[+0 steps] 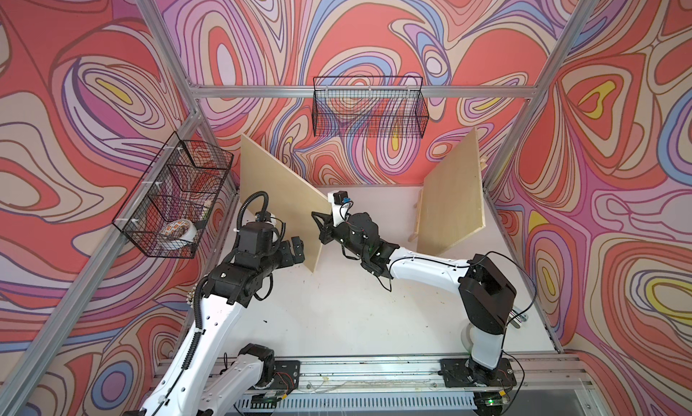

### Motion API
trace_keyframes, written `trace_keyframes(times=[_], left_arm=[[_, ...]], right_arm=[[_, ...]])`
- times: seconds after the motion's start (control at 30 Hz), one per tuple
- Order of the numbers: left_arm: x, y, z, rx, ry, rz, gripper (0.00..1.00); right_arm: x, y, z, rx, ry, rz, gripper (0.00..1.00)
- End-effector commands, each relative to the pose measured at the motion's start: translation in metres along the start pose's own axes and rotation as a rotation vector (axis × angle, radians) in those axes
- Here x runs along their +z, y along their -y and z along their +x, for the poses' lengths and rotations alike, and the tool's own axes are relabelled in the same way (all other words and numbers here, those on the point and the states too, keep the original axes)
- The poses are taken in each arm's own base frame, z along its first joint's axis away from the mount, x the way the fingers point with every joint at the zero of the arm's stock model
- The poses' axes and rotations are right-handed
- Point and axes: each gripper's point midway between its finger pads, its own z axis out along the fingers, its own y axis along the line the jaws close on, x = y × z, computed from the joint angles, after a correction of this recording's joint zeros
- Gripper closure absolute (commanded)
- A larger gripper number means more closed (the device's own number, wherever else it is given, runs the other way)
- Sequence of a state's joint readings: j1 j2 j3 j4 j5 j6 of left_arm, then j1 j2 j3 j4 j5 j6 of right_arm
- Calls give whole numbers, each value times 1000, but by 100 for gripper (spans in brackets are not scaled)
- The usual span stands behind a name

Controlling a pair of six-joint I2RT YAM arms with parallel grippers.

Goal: Disassemble the easel
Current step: Pick up the drawing board from the easel.

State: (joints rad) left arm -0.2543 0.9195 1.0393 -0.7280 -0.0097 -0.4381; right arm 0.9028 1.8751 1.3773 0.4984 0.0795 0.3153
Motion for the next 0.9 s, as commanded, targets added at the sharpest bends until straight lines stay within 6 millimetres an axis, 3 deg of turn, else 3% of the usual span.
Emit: trace_keyframes(times=[0.0, 0.3, 0.5, 0.63, 0.87], left_arm=[[-3, -4, -1, 5, 19, -14, 0], [-13, -1, -6, 23, 59, 17, 0], [-23, 6, -11, 50, 98, 54, 0], [-36, 11, -18, 56, 136, 91, 0], [-68, 29, -31, 46, 183, 185, 0]], right_arm=[[-71, -57, -193, 56, 510, -170, 100], [-122, -72, -220, 112, 451, -232, 100], [-169, -81, -239, 125, 422, -263, 100], [-205, -76, -249, 140, 373, -215, 100], [-260, -73, -247, 138, 227, -174, 100]])
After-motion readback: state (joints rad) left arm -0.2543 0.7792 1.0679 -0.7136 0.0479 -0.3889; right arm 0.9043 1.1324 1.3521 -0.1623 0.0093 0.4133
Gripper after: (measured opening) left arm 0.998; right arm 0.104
